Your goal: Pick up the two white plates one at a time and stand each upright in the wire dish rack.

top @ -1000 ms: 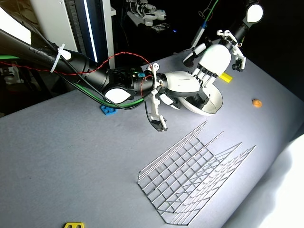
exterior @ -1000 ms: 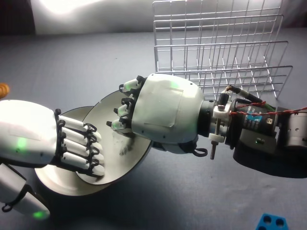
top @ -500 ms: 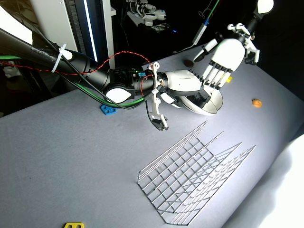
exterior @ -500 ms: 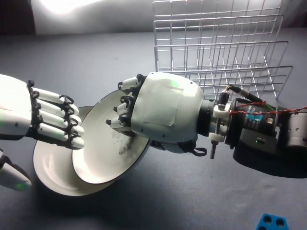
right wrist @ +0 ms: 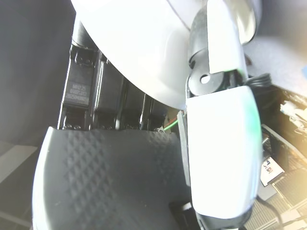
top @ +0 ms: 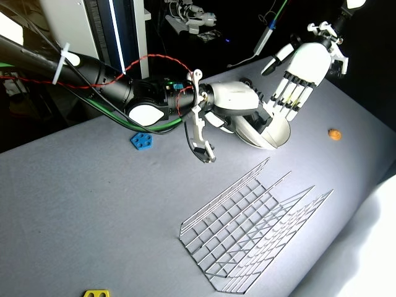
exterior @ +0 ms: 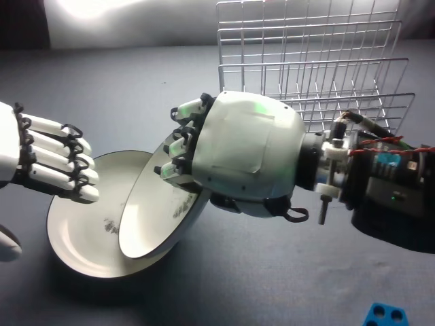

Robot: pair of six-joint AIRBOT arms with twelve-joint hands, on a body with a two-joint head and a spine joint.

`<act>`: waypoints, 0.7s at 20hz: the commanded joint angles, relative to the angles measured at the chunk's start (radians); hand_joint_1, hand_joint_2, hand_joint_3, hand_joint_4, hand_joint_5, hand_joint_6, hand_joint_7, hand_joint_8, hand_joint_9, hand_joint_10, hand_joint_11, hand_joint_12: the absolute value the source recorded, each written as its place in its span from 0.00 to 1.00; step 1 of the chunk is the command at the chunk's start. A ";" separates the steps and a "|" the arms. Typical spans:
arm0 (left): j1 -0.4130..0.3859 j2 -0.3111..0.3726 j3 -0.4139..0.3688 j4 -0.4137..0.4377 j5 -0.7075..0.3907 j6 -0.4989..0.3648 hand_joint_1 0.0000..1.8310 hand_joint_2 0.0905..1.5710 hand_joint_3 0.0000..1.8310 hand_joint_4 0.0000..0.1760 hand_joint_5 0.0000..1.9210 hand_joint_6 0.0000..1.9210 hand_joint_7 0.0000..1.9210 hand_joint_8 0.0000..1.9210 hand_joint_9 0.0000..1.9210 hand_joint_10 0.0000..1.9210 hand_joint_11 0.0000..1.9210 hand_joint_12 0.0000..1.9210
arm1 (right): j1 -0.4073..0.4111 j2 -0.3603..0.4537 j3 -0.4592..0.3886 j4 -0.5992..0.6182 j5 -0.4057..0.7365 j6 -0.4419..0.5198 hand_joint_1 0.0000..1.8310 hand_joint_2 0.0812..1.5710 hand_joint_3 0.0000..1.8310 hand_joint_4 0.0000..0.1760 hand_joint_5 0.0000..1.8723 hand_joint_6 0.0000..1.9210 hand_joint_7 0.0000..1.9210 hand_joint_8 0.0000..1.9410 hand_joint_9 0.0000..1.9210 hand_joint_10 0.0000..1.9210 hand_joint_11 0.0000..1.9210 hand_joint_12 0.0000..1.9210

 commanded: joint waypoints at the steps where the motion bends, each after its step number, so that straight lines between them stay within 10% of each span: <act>1: -0.008 0.011 0.010 -0.063 -0.022 -0.004 0.00 0.75 0.00 0.00 0.13 0.00 0.12 0.00 0.11 0.00 0.00 0.24 | 0.022 0.014 -0.014 0.017 0.127 0.000 0.65 0.73 0.00 0.13 0.48 0.61 0.48 0.55 0.53 0.26 0.35 0.68; 14: -0.046 -0.007 0.067 -0.031 -0.008 -0.061 0.00 0.76 0.00 0.00 0.13 0.00 0.13 0.00 0.11 0.00 0.00 0.22 | 0.144 0.208 -0.191 0.127 0.031 0.062 0.65 0.72 0.00 0.15 0.48 0.60 0.49 0.53 0.55 0.23 0.37 0.66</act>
